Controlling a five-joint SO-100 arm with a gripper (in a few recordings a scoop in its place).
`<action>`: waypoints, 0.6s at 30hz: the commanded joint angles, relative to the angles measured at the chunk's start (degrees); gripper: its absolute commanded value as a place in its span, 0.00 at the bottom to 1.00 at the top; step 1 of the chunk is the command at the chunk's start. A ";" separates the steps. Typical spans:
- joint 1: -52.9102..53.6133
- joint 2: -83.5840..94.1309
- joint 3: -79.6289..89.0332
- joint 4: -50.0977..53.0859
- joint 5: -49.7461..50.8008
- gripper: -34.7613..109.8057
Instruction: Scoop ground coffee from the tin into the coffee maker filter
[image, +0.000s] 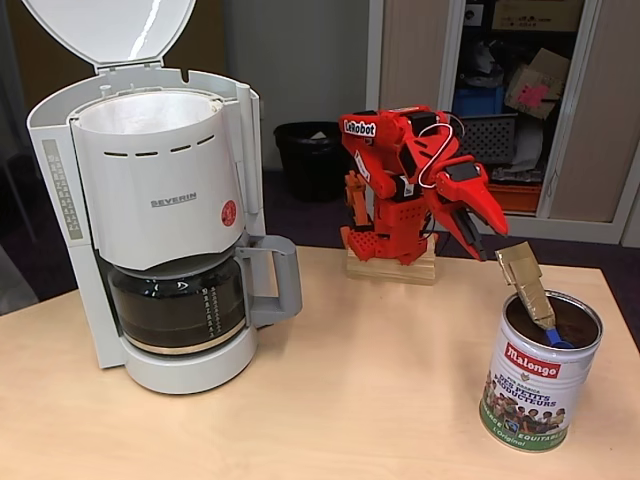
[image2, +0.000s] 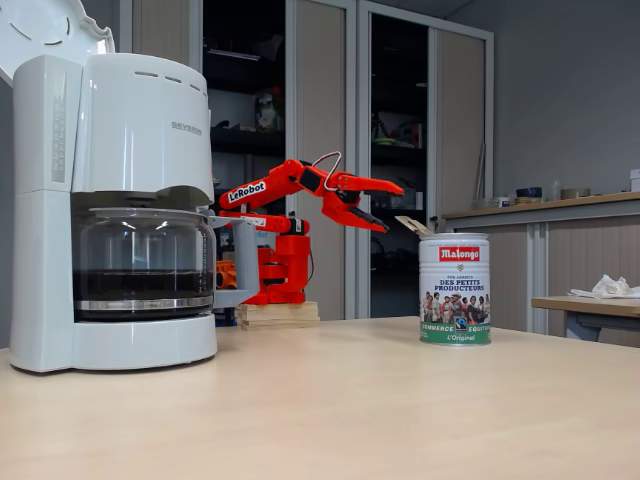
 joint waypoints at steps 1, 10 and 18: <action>0.09 -5.27 -3.69 -1.14 0.44 0.43; -1.58 -20.30 -16.08 2.20 5.27 0.43; -4.75 -23.29 -17.75 4.22 9.49 0.43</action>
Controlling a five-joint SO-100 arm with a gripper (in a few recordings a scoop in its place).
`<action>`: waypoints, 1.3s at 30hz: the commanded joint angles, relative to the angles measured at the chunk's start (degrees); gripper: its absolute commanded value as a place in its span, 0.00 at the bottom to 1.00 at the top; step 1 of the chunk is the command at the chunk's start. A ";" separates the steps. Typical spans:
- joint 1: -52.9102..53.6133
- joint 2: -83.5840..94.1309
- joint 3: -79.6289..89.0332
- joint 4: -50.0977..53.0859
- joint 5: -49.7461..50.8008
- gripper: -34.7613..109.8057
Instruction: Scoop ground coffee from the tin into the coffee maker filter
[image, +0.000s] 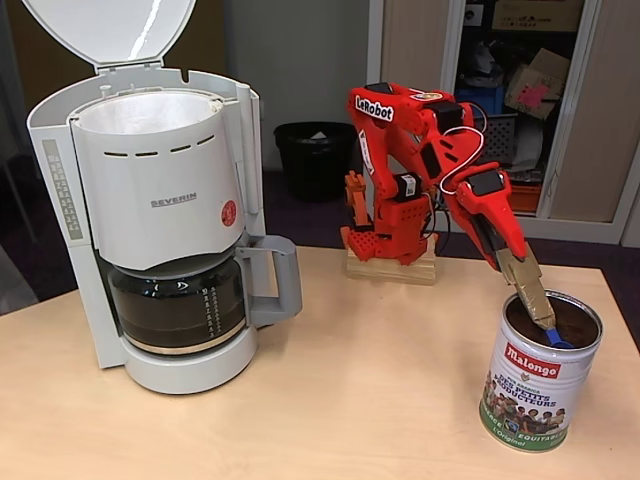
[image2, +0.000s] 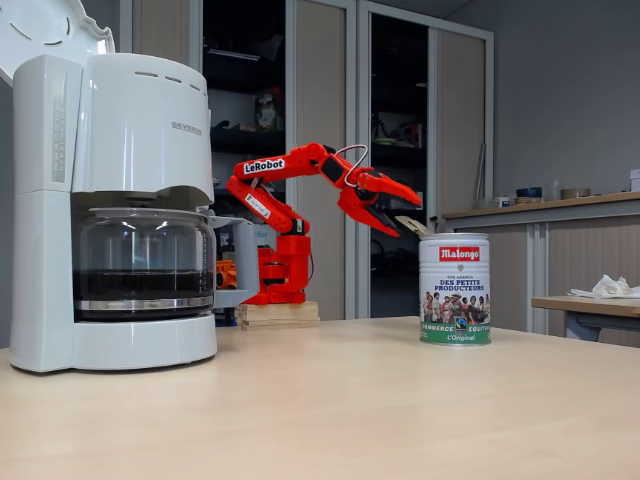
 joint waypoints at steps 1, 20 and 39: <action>-1.49 1.49 -1.05 1.58 2.11 0.43; -3.96 -8.09 -1.41 -6.50 -0.88 0.41; -2.72 -13.45 -4.22 -10.46 -0.97 0.33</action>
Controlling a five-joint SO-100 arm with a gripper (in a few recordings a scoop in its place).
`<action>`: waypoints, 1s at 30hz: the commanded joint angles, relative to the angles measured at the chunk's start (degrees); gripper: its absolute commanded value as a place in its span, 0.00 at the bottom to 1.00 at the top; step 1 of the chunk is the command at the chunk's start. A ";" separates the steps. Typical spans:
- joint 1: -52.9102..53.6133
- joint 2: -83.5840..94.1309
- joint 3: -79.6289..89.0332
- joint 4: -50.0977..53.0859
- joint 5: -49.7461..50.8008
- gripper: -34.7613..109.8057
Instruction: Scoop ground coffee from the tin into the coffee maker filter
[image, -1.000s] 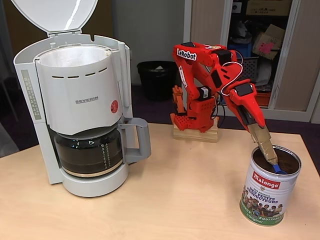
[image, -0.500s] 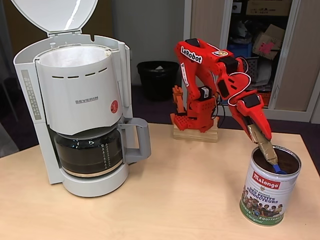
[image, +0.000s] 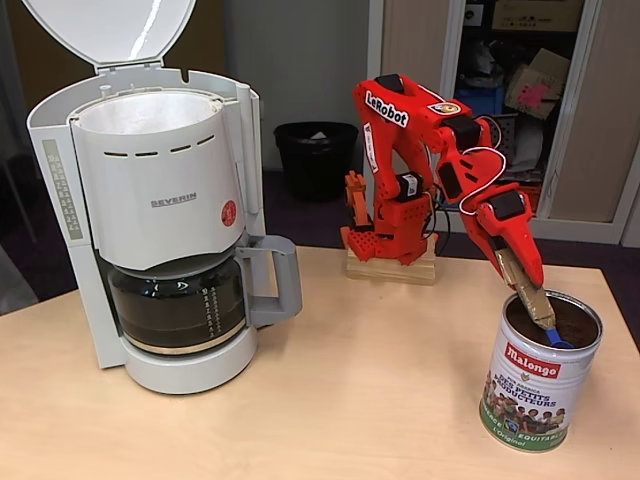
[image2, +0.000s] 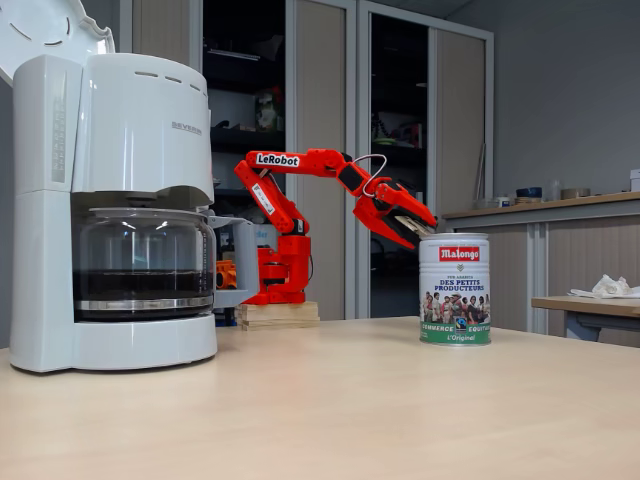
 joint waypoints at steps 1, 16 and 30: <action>-0.09 0.00 -1.93 -1.41 0.70 0.31; 1.05 -1.85 -0.88 -7.03 -0.79 0.24; 2.46 -0.18 -12.04 3.43 -17.75 0.24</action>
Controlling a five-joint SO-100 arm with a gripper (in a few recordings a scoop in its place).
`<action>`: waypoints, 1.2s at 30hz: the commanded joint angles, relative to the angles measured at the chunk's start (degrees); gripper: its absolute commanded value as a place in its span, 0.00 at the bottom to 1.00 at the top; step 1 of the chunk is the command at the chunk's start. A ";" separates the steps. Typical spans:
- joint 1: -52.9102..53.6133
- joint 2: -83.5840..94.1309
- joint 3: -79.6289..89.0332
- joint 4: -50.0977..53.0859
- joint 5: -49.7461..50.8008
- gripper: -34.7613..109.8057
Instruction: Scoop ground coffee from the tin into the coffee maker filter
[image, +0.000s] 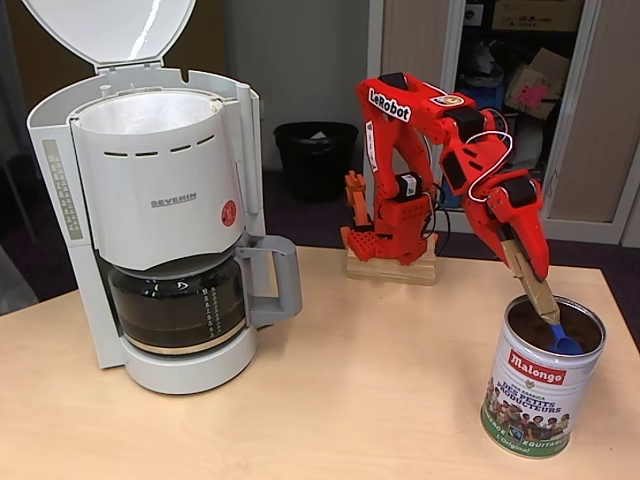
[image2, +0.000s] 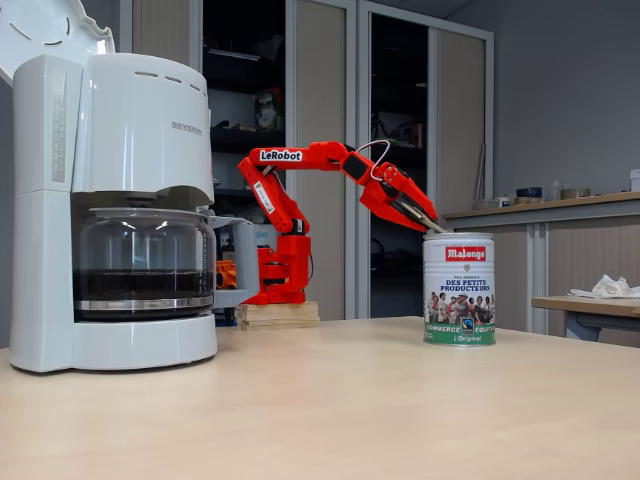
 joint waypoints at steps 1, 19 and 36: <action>0.70 3.34 -4.31 4.39 -3.87 0.24; 1.67 3.78 -12.04 21.62 -42.01 0.24; 6.33 -5.19 -18.72 19.95 -52.29 0.24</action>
